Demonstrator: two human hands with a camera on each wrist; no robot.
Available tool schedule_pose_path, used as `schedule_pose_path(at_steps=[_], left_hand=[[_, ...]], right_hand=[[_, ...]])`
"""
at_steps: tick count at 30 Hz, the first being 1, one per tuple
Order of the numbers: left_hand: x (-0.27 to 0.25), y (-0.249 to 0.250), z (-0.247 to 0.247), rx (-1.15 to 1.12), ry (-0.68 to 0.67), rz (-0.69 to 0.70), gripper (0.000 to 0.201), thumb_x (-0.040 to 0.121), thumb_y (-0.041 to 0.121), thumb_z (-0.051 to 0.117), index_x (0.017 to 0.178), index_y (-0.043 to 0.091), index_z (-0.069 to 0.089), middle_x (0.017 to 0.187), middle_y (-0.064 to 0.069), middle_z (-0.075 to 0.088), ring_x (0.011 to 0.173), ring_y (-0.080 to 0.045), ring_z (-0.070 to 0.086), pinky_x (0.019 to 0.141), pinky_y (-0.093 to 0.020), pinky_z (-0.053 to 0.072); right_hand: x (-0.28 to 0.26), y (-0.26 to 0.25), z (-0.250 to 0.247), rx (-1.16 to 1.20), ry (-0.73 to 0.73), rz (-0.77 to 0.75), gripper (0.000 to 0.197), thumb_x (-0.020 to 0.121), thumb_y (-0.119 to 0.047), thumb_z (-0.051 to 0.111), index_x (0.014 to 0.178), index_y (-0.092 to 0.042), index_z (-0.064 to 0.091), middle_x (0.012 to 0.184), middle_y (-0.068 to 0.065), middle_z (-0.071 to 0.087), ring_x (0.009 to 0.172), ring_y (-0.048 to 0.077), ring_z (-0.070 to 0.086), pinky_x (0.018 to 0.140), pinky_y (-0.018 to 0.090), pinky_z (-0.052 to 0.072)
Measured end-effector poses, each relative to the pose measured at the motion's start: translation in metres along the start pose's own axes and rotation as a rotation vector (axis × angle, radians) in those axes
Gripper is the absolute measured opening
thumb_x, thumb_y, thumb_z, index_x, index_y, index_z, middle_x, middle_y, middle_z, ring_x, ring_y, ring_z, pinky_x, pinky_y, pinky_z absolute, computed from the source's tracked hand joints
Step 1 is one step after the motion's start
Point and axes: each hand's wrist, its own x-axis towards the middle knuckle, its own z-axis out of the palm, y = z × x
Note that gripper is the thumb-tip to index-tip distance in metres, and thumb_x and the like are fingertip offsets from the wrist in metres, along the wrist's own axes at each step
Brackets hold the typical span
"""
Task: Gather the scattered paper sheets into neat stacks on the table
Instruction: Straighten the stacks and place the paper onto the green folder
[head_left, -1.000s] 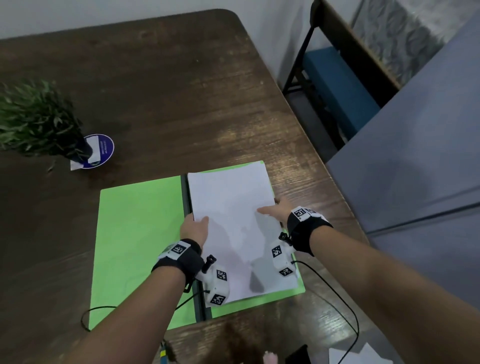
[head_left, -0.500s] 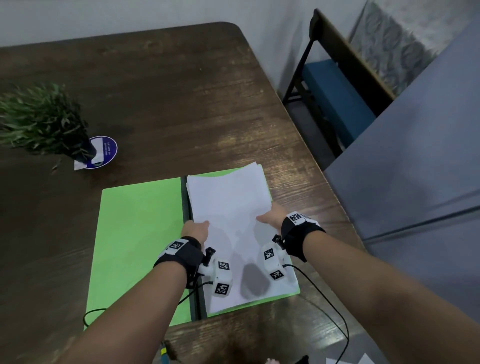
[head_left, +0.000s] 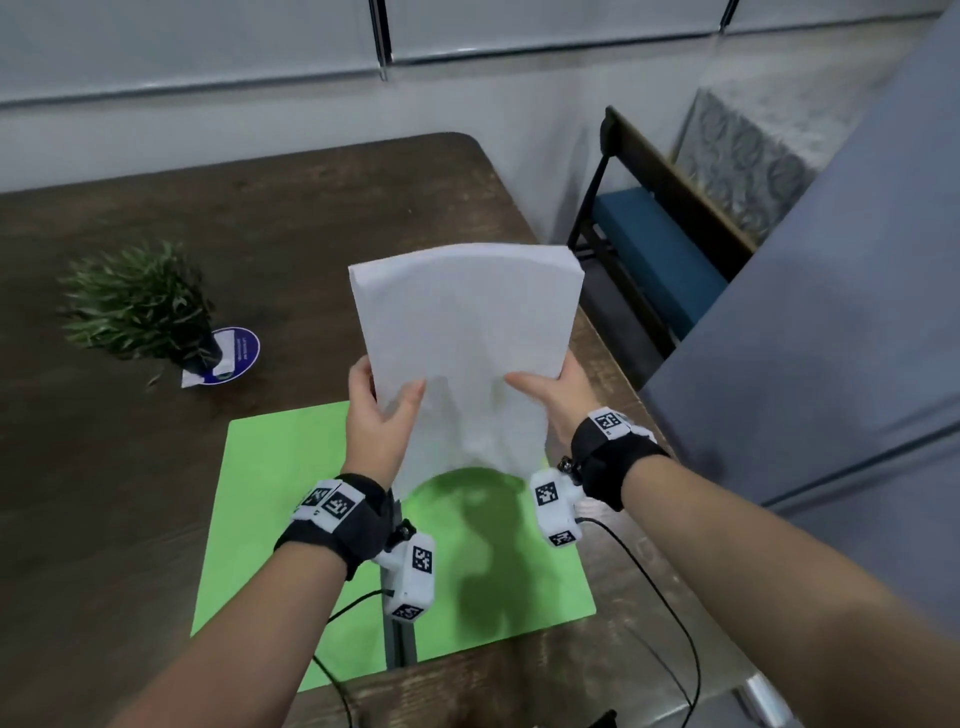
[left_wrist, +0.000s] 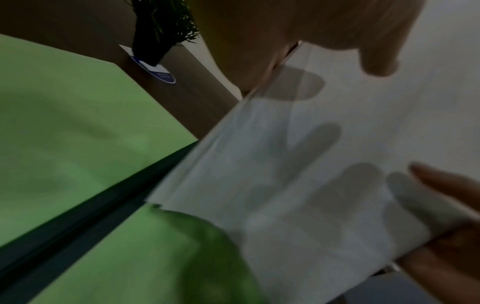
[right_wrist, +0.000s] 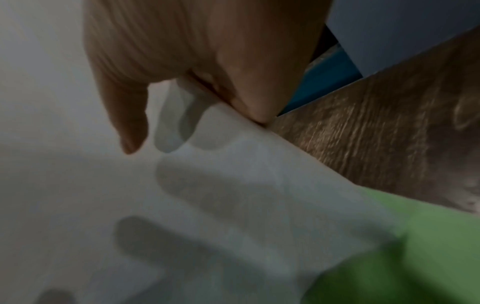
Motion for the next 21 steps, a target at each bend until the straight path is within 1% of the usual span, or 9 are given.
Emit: schedule_pose_path(at_steps=[2, 3, 6, 9, 11, 13, 16, 18, 21], left_hand=[[-0.009, -0.014, -0.005, 0.011, -0.002, -0.062, 0.078, 0.070, 0.043, 0.080, 0.133, 0.020, 0.039, 0.128, 0.002, 0.058, 0.119, -0.012, 0.056, 0.101, -0.030, 0.043], [-0.012, -0.019, -0.007, -0.004, 0.009, -0.091, 0.087, 0.065, 0.046, 0.083, 0.134, 0.018, 0.038, 0.129, 0.000, 0.058, 0.119, -0.013, 0.056, 0.101, -0.031, 0.043], [-0.019, -0.023, -0.006, -0.103, 0.030, -0.140, 0.077, 0.065, 0.028, 0.080, 0.131, 0.015, 0.042, 0.119, -0.002, 0.062, 0.108, -0.011, 0.060, 0.090, -0.022, 0.047], [-0.022, -0.021, -0.003, -0.166, 0.030, -0.165, 0.067, 0.069, 0.017, 0.078, 0.126, 0.016, 0.043, 0.112, 0.003, 0.062, 0.101, -0.005, 0.060, 0.088, -0.020, 0.045], [-0.020, -0.022, -0.001, -0.181, 0.037, -0.168, 0.066, 0.073, 0.012, 0.078, 0.128, 0.016, 0.043, 0.114, 0.001, 0.062, 0.102, -0.009, 0.060, 0.089, -0.021, 0.045], [-0.017, -0.023, 0.000, -0.185, 0.053, -0.157, 0.065, 0.075, 0.010, 0.077, 0.129, 0.015, 0.043, 0.115, -0.001, 0.062, 0.103, -0.012, 0.061, 0.090, -0.024, 0.046], [-0.014, -0.028, 0.000, -0.161, 0.066, -0.134, 0.060, 0.076, 0.011, 0.077, 0.127, 0.016, 0.045, 0.113, 0.001, 0.063, 0.102, -0.010, 0.062, 0.090, -0.025, 0.048], [-0.013, -0.033, 0.000, -0.115, 0.066, -0.134, 0.054, 0.078, 0.013, 0.076, 0.122, 0.019, 0.047, 0.110, 0.004, 0.064, 0.100, -0.009, 0.062, 0.093, -0.028, 0.048], [-0.012, -0.045, 0.000, -0.037, 0.063, -0.152, 0.048, 0.081, 0.014, 0.074, 0.118, 0.024, 0.045, 0.110, 0.003, 0.063, 0.103, -0.016, 0.061, 0.098, -0.035, 0.047]], right_hand=[[-0.009, 0.008, -0.003, 0.010, -0.029, 0.034, 0.057, 0.056, -0.014, 0.087, 0.109, -0.014, 0.065, 0.105, 0.010, 0.072, 0.099, 0.032, 0.069, 0.089, 0.053, 0.053], [-0.012, 0.010, -0.004, -0.001, -0.040, 0.035, 0.057, 0.055, -0.014, 0.089, 0.107, -0.014, 0.066, 0.104, 0.011, 0.073, 0.099, 0.033, 0.069, 0.090, 0.054, 0.053], [-0.014, 0.015, -0.005, -0.019, -0.059, 0.023, 0.068, 0.051, -0.018, 0.093, 0.112, -0.010, 0.065, 0.106, 0.011, 0.072, 0.102, 0.031, 0.068, 0.093, 0.054, 0.051], [-0.014, 0.013, -0.007, -0.042, -0.067, -0.011, 0.079, 0.048, -0.023, 0.095, 0.118, -0.010, 0.061, 0.109, 0.009, 0.071, 0.104, 0.027, 0.067, 0.091, 0.049, 0.053], [-0.014, 0.015, -0.008, -0.047, -0.069, -0.011, 0.080, 0.049, -0.021, 0.096, 0.120, -0.012, 0.059, 0.111, 0.008, 0.071, 0.105, 0.026, 0.067, 0.091, 0.048, 0.054], [-0.013, 0.015, -0.008, -0.061, -0.071, -0.013, 0.077, 0.051, -0.018, 0.094, 0.119, -0.011, 0.059, 0.110, 0.007, 0.071, 0.103, 0.025, 0.068, 0.090, 0.045, 0.054], [-0.008, 0.020, -0.009, -0.060, -0.055, 0.011, 0.070, 0.052, -0.015, 0.093, 0.115, -0.011, 0.062, 0.107, 0.008, 0.072, 0.101, 0.025, 0.068, 0.090, 0.044, 0.054], [-0.006, 0.027, -0.009, -0.056, -0.038, 0.046, 0.066, 0.050, -0.019, 0.094, 0.110, -0.015, 0.065, 0.106, 0.007, 0.072, 0.102, 0.026, 0.068, 0.093, 0.047, 0.053], [-0.004, 0.040, -0.007, -0.068, 0.003, 0.046, 0.063, 0.049, -0.026, 0.091, 0.106, -0.019, 0.066, 0.106, 0.003, 0.073, 0.102, 0.024, 0.068, 0.094, 0.049, 0.052]])
